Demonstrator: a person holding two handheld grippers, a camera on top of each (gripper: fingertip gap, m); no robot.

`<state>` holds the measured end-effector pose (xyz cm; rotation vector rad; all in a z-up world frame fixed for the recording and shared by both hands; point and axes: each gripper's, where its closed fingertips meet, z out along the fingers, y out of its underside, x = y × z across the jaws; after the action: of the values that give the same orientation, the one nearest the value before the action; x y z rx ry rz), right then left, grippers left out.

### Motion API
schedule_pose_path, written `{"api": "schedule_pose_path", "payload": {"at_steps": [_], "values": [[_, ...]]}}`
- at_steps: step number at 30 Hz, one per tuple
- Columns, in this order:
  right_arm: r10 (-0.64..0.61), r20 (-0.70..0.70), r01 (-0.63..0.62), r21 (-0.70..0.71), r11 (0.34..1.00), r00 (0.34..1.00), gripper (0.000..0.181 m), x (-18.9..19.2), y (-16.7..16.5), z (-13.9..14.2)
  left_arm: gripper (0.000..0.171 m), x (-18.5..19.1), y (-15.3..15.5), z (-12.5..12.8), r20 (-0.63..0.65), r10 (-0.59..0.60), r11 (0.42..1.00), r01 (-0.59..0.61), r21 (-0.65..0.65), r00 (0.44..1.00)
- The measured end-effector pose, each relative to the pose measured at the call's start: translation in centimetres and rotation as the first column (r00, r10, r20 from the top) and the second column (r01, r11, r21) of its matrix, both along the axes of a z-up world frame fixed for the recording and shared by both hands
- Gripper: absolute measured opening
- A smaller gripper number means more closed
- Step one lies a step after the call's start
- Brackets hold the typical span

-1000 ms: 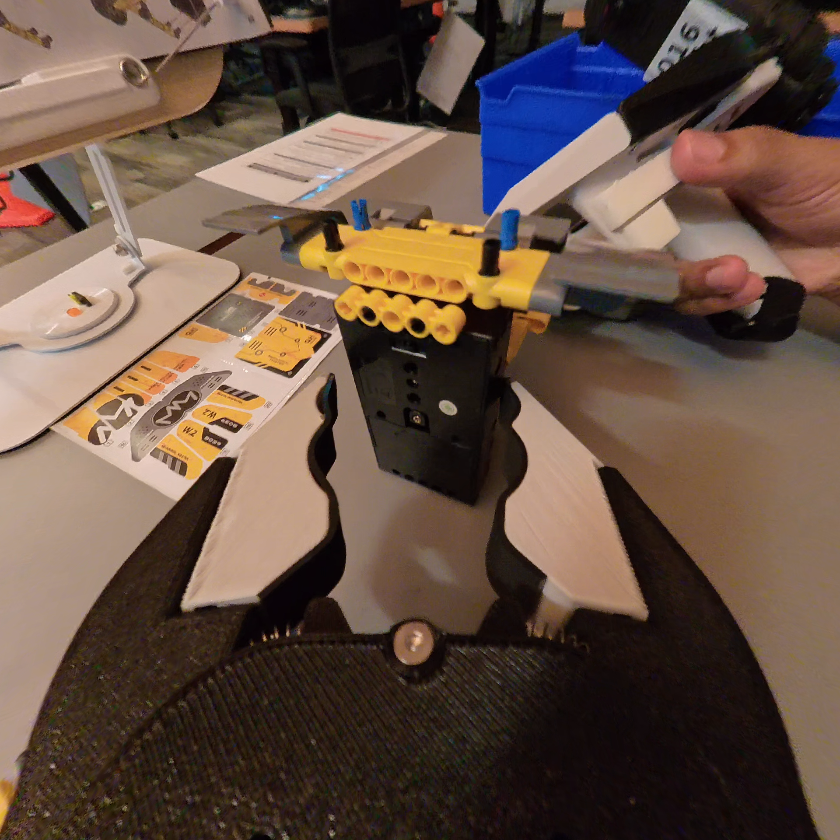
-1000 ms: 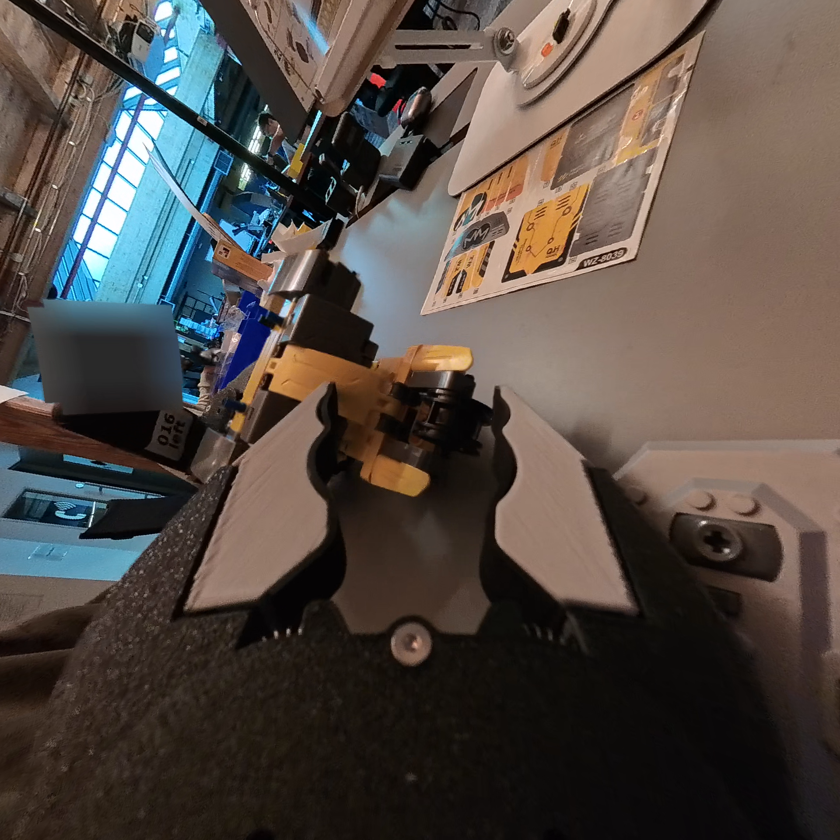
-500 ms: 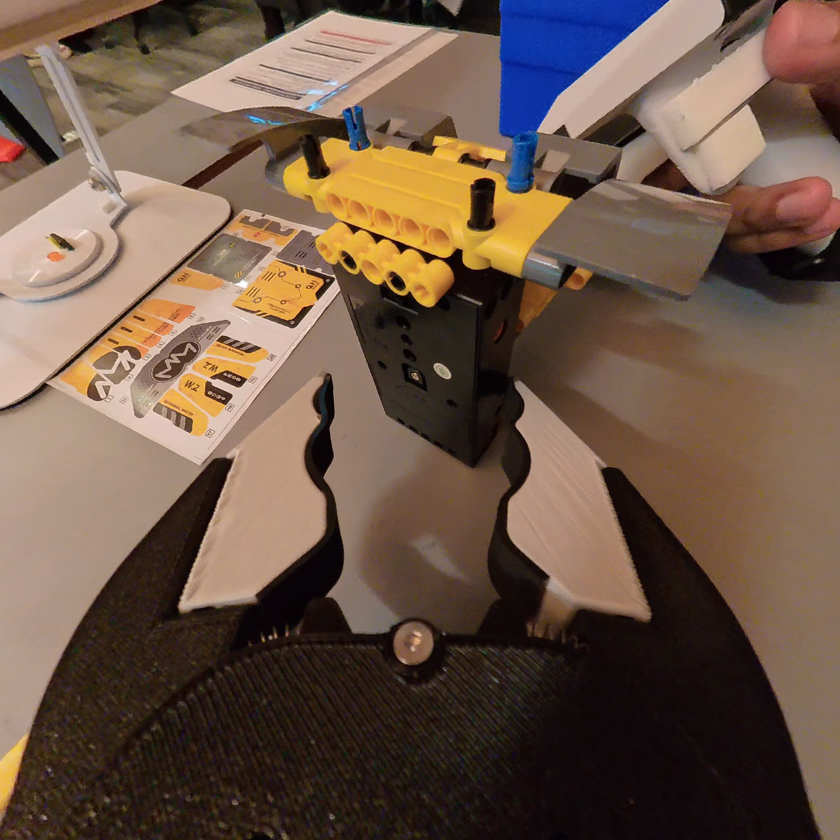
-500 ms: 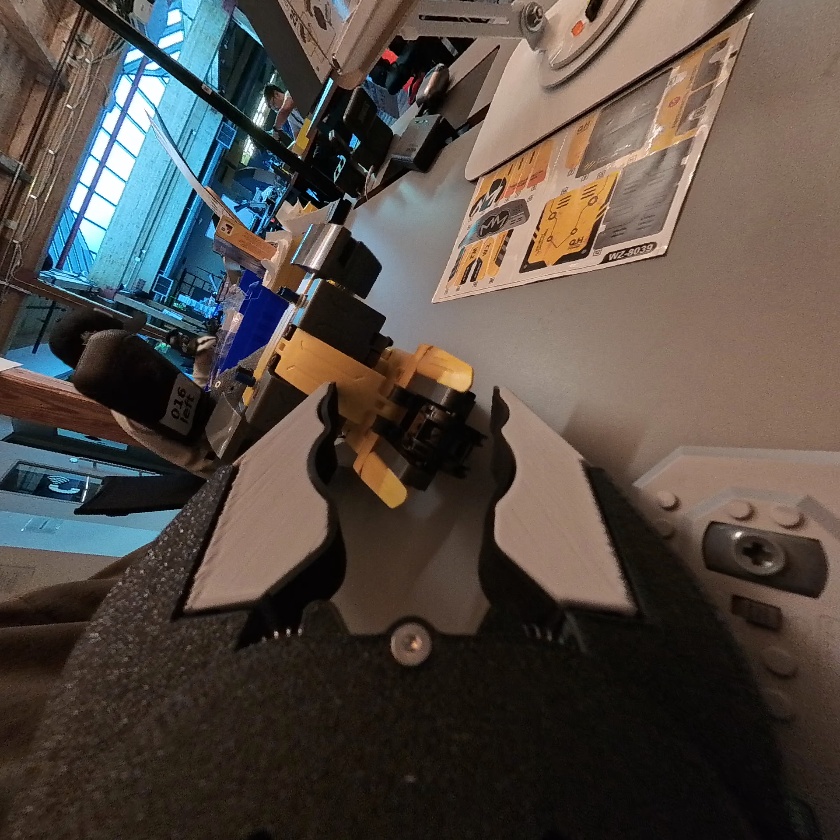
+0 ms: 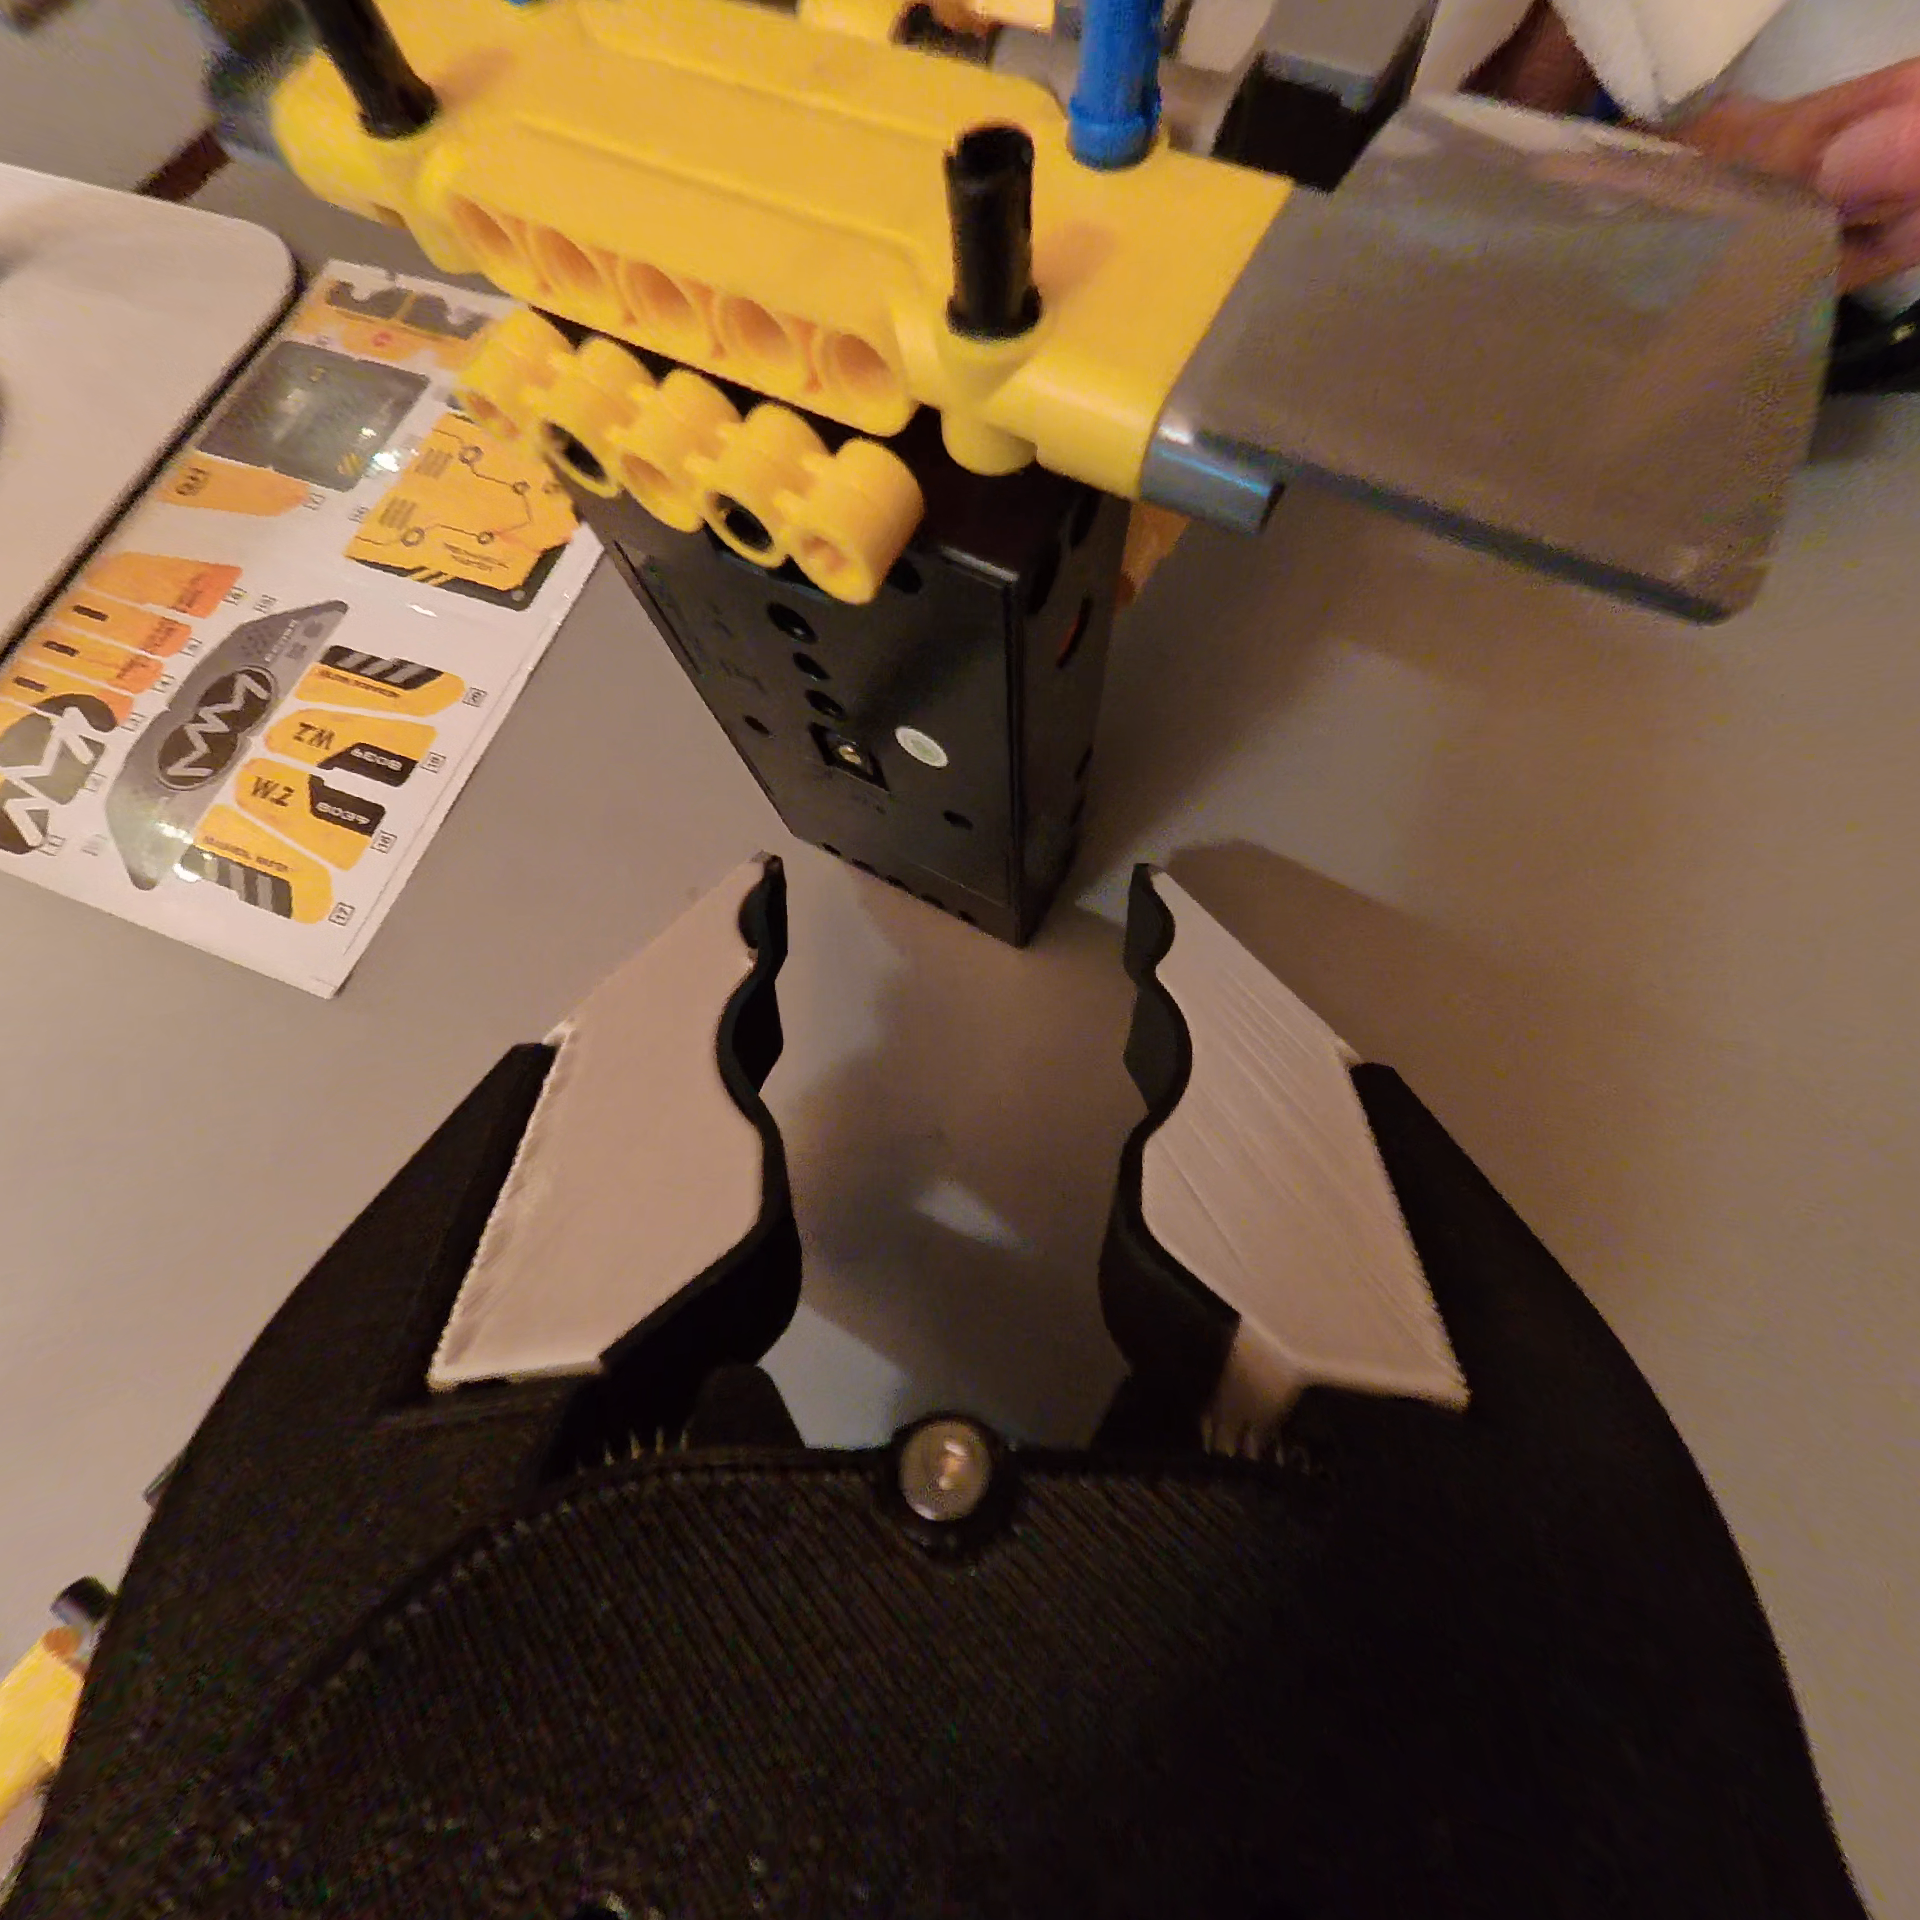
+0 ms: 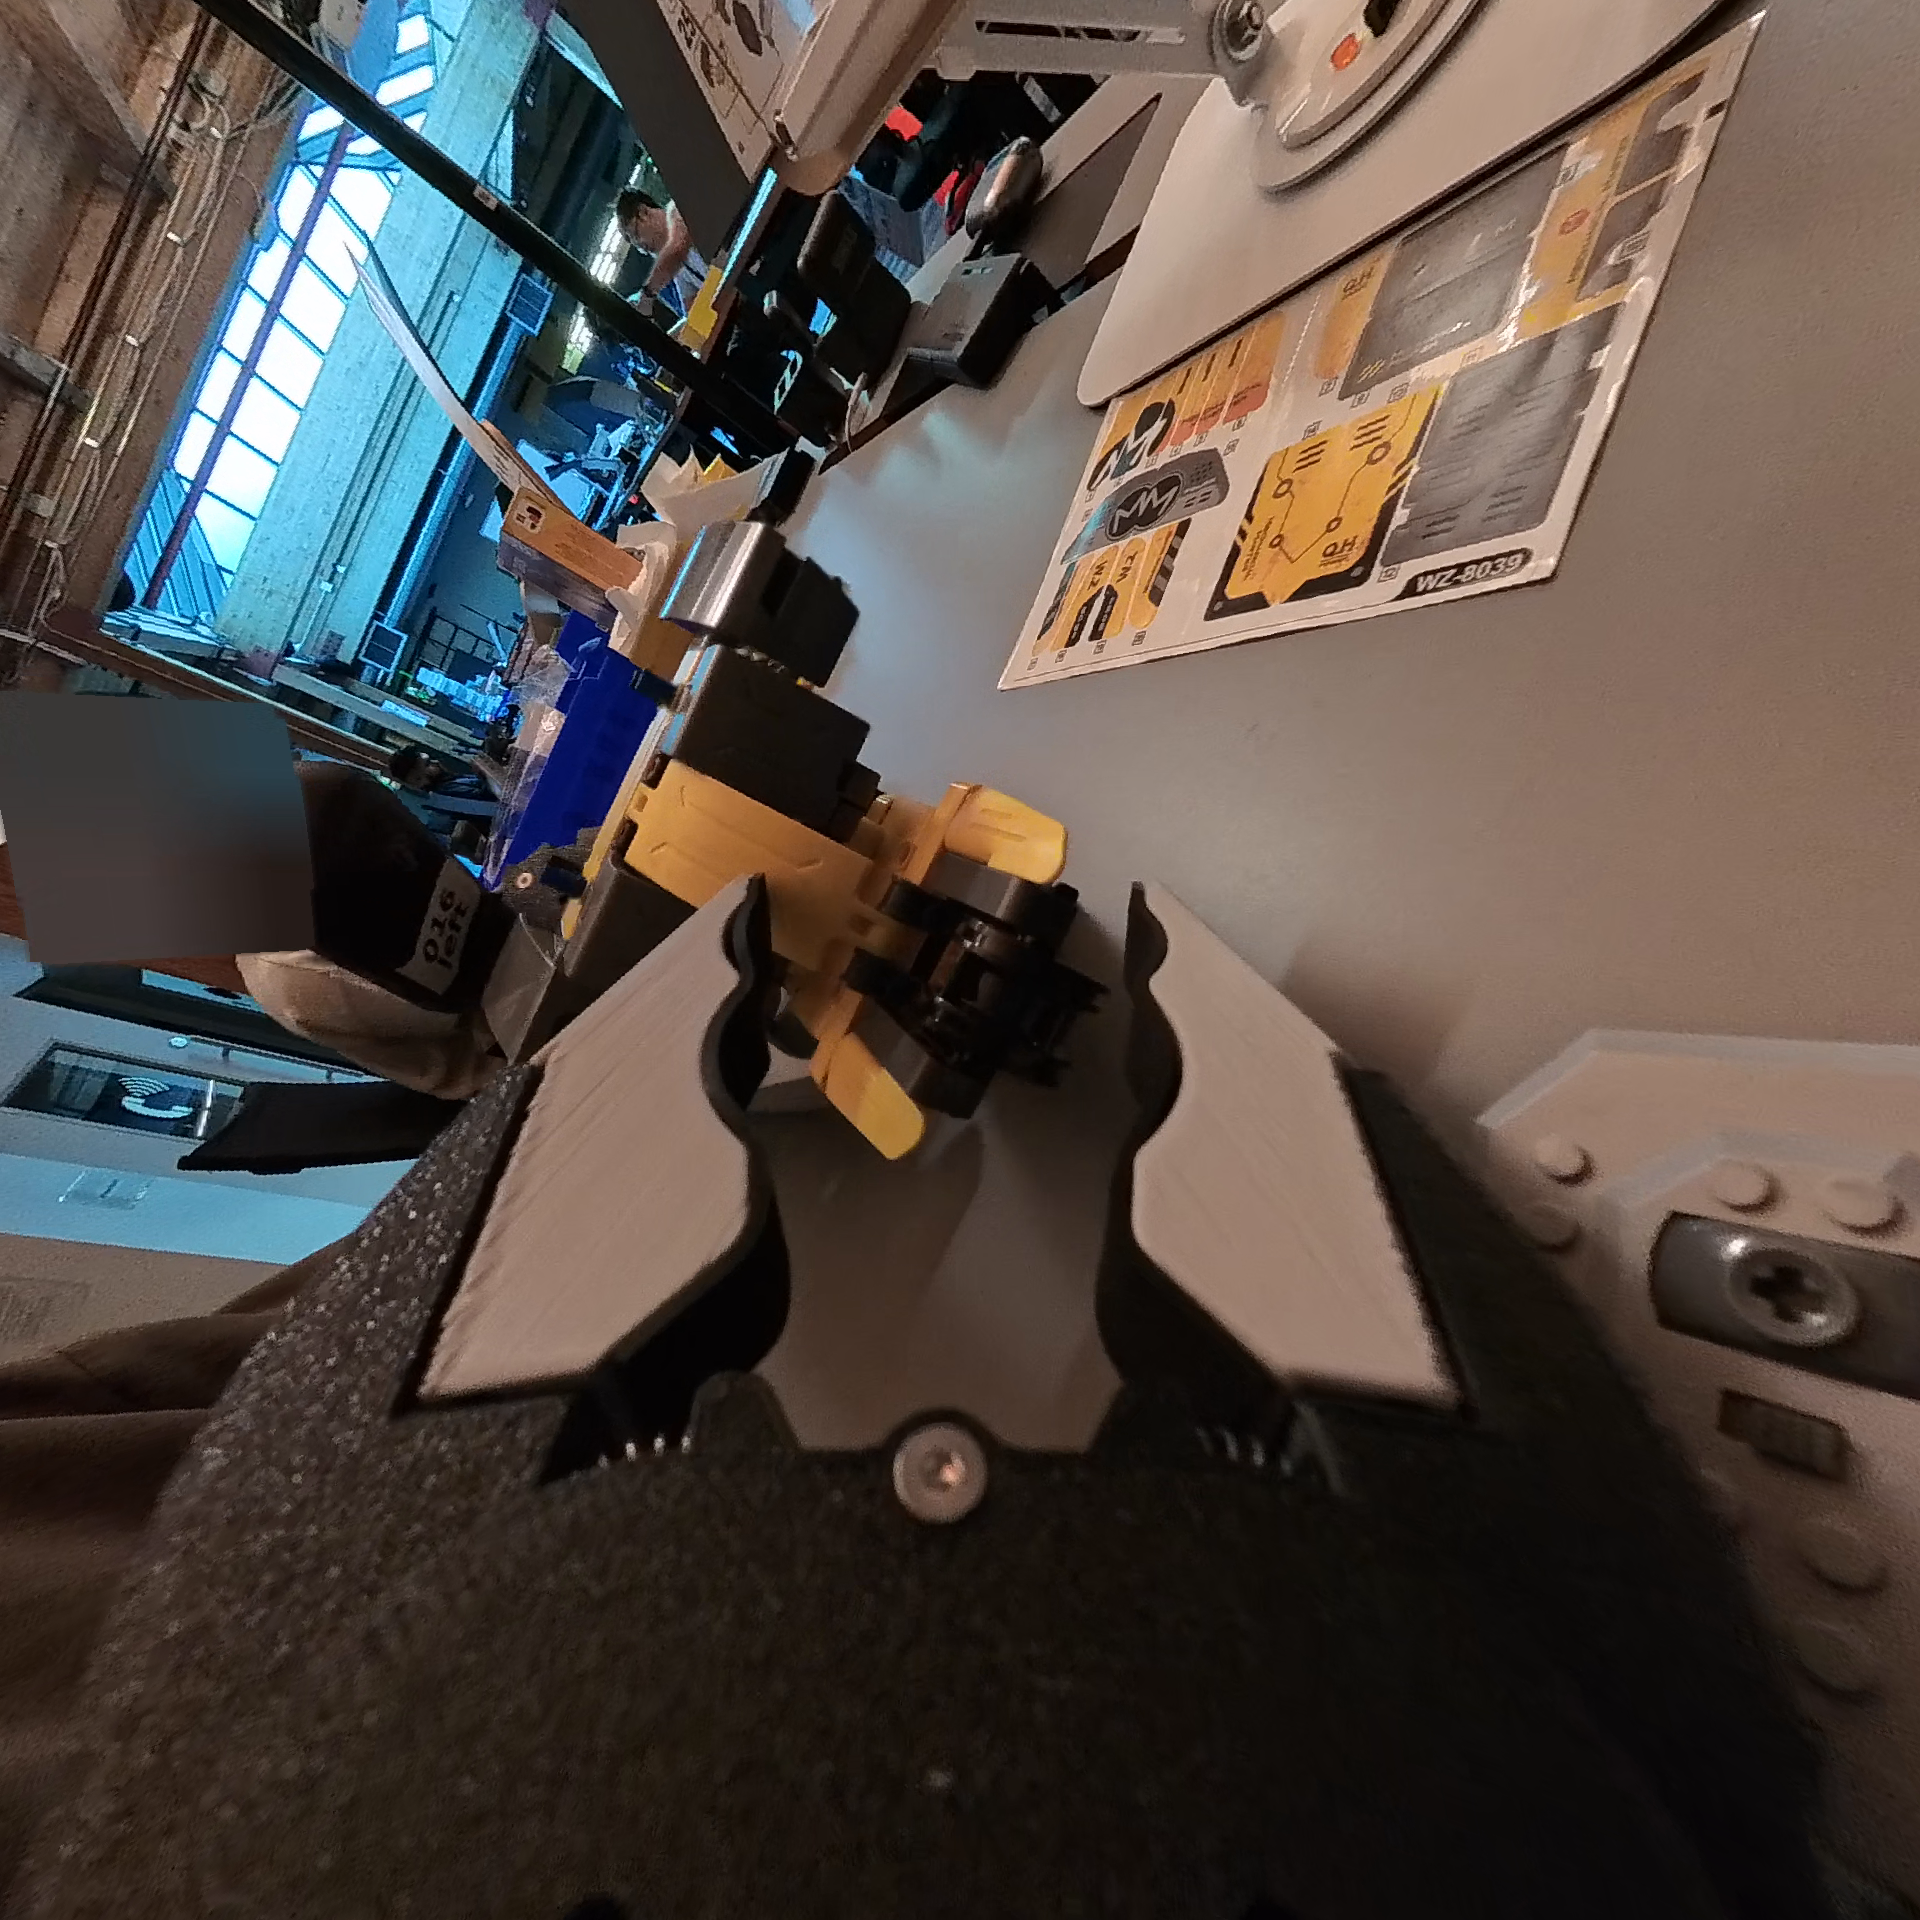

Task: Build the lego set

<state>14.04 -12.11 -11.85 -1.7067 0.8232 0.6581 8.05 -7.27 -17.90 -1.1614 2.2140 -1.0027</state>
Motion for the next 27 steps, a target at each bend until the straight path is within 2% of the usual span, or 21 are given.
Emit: {"api": "schedule_pose_path", "payload": {"at_steps": [6, 13, 20, 27], "values": [[-0.022, 0.010, 0.022, -0.006, 1.000, 1.000, 0.068, 0.4, -0.1, -0.1, 0.062, -1.1, -0.7, -1.0, -0.044, -0.065, 0.997, 0.067, 0.048, 0.997], [-0.063, 0.042, 0.063, 0.004, 0.998, 0.997, 0.068, 1.0, -0.2, 0.4, 0.058, -1.6, -1.5, -1.2, -0.062, -0.111, 0.993, 0.113, 0.029, 0.992], [-0.042, 0.025, 0.041, 0.043, 0.998, 0.999, 0.070, 0.5, 0.1, 0.9, 0.057, -1.8, -1.7, -1.2, -0.063, -0.123, 0.992, 0.125, 0.027, 0.990], [-0.055, 0.036, 0.054, 0.022, 0.998, 0.998, 0.071, 0.8, -0.1, 0.6, 0.057, -1.9, -1.7, -1.2, -0.068, -0.133, 0.991, 0.135, 0.021, 0.989]]}}
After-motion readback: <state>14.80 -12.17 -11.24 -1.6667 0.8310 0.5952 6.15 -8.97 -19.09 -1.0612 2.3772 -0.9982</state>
